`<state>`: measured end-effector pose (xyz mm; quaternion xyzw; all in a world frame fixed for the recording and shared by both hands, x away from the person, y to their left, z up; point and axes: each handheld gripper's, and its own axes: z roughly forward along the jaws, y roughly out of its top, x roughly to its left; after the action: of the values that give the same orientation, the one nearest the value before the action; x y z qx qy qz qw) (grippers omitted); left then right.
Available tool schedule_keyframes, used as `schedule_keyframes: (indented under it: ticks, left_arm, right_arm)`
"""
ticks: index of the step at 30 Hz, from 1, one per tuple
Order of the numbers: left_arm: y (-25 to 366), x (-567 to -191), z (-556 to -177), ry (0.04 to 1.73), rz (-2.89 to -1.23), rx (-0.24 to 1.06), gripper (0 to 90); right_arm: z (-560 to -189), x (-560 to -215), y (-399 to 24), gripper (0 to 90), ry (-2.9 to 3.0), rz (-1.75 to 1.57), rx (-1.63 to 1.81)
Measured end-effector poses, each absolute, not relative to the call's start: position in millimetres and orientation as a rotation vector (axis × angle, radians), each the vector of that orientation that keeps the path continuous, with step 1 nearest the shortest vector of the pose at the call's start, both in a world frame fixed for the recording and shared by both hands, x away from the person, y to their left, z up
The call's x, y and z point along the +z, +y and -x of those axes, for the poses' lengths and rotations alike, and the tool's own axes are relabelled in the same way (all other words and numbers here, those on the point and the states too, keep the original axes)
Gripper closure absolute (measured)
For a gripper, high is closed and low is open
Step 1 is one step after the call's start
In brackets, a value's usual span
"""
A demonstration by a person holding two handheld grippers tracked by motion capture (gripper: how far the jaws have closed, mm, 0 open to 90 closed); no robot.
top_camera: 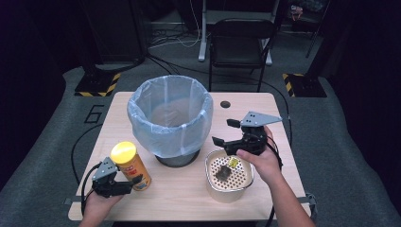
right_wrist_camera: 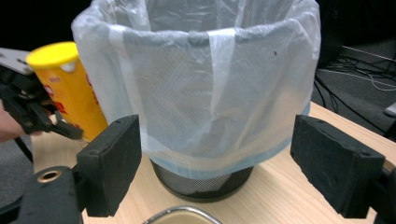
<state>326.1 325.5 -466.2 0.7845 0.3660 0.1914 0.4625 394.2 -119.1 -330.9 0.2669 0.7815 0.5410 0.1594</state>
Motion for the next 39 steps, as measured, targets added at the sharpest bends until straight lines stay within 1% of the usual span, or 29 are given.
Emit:
schedule_keyframes:
  ticks: [5,11,12,15,17,22,23,24,25,28,34,37,38,39]
  left_arm:
    - [329.9,-458.6,-323.6,0.910,-1.924,0.467,24.2]
    - [336.0,-439.1,-320.1,0.920,-1.925,0.455,24.2]
    - [337.6,-433.1,-320.5,0.929,-1.915,0.434,24.2]
    - [339.2,-426.1,-320.5,0.927,-1.926,0.448,24.2]
    - [340.0,-413.7,-320.4,0.945,-1.915,0.443,24.3]
    - [340.8,-383.2,-321.2,0.919,-1.942,0.461,24.3]
    - [340.8,-383.2,-321.2,0.919,-1.942,0.461,24.3]
    - [339.6,-372.3,-321.2,0.918,-1.924,0.475,24.3]
    - [339.6,-372.3,-321.2,0.918,-1.924,0.475,24.3]
    - [340.4,-355.1,-321.3,0.915,-1.924,0.470,24.3]
    - [345.9,-310.6,-319.3,0.900,-1.927,0.466,24.3]
    - [348.0,-300.3,-319.5,0.900,-1.921,0.468,24.3]
    - [349.2,-291.8,-319.3,0.901,-1.909,0.445,24.3]
    - [349.2,-291.8,-319.3,0.901,-1.909,0.445,24.3]
  right_arm:
    - [-393.1,-332.6,-120.6,16.1,2.231,-0.767,1.536]
    - [-385.5,-334.8,-124.4,16.9,2.222,-0.757,1.555]
    - [-384.1,-336.9,-126.7,16.9,2.230,-0.752,1.544]
    - [-381.6,-339.7,-130.9,17.8,2.227,-0.762,1.527]
    - [-380.2,-341.3,-134.6,17.9,2.226,-0.765,1.529]
    - [-380.0,-346.4,-142.5,21.8,2.224,-0.765,1.538]
    - [-380.0,-346.4,-142.5,21.8,2.224,-0.765,1.538]
    - [-379.5,-347.6,-144.8,22.9,2.224,-0.776,1.545]
    - [-379.5,-347.6,-144.8,22.9,2.224,-0.776,1.545]
    - [-378.0,-347.1,-147.3,23.3,2.212,-0.780,1.548]
    - [-375.1,-347.0,-148.3,23.6,2.210,-0.776,1.559]
    - [-375.5,-348.5,-147.6,23.6,2.216,-0.774,1.553]
    - [-375.2,-348.8,-147.5,23.7,2.217,-0.781,1.553]
    - [-375.2,-349.1,-147.4,23.8,2.218,-0.781,1.554]
